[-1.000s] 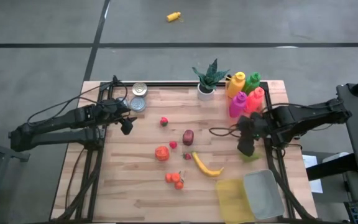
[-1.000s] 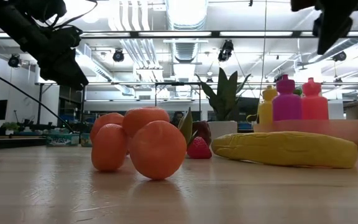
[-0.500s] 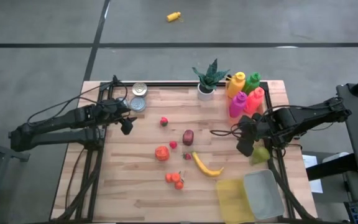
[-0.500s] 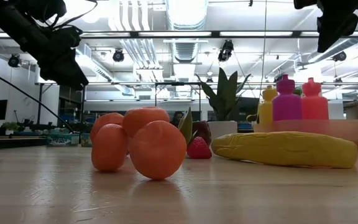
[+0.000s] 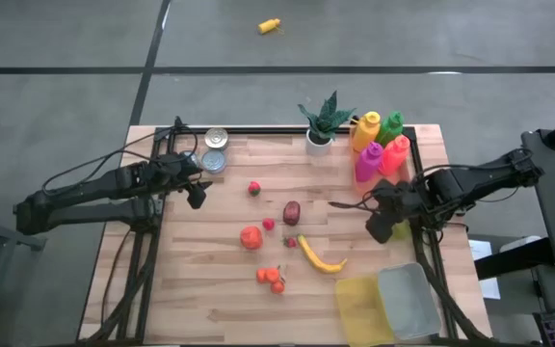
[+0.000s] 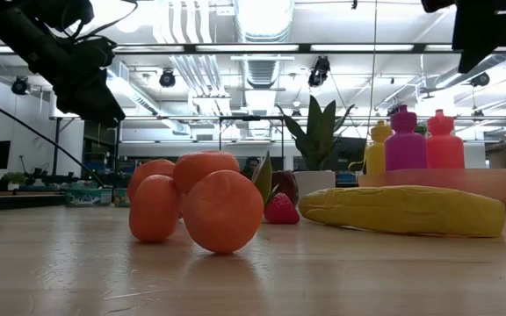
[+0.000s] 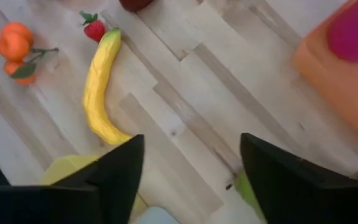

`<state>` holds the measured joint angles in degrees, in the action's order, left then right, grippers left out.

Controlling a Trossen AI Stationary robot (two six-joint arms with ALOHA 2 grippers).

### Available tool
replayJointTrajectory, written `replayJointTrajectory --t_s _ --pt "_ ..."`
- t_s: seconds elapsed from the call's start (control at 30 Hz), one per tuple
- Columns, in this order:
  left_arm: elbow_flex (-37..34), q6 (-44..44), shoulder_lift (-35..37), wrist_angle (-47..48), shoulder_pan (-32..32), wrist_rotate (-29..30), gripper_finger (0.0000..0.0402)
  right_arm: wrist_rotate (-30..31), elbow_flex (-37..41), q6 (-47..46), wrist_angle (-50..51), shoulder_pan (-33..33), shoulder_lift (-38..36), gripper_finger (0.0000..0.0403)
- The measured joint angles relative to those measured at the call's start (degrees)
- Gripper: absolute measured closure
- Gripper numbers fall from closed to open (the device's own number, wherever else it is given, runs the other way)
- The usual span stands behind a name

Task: Pick & Place Food Item
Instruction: Put the green pear into the gray bin

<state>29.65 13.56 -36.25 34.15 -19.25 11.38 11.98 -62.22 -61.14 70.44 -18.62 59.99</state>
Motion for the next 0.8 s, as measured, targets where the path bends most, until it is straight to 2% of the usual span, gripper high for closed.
replayJointTrajectory --t_s 0.1,0.2,0.4,0.5,0.67,0.8 --pt "0.0 0.0 0.0 0.0 0.0 0.0 0.0126 -0.04 0.37 -0.62 1.29 -1.2 0.02 0.0092" --pt "0.0 0.0 0.0 0.0 0.02 -0.01 0.0126 -0.06 1.48 -6.96 5.0 -1.52 0.02 0.0072" --pt "0.0 -0.02 0.0 0.0 0.01 -0.01 0.0126 -1.24 6.62 -24.81 7.74 -1.51 0.03 0.0067" --pt "0.0 0.0 0.0 0.0 0.0 0.0 0.0126 -1.61 9.85 -28.53 7.79 -1.52 0.21 0.0067" --pt "0.0 -0.02 0.0 -0.01 0.01 0.0 0.0126 2.13 15.47 -33.22 7.29 -1.47 0.09 0.0067" --pt "0.0 0.0 0.0 0.0 0.0 0.0 0.0126 4.4 18.98 -34.24 1.93 -1.47 0.09 0.0067"
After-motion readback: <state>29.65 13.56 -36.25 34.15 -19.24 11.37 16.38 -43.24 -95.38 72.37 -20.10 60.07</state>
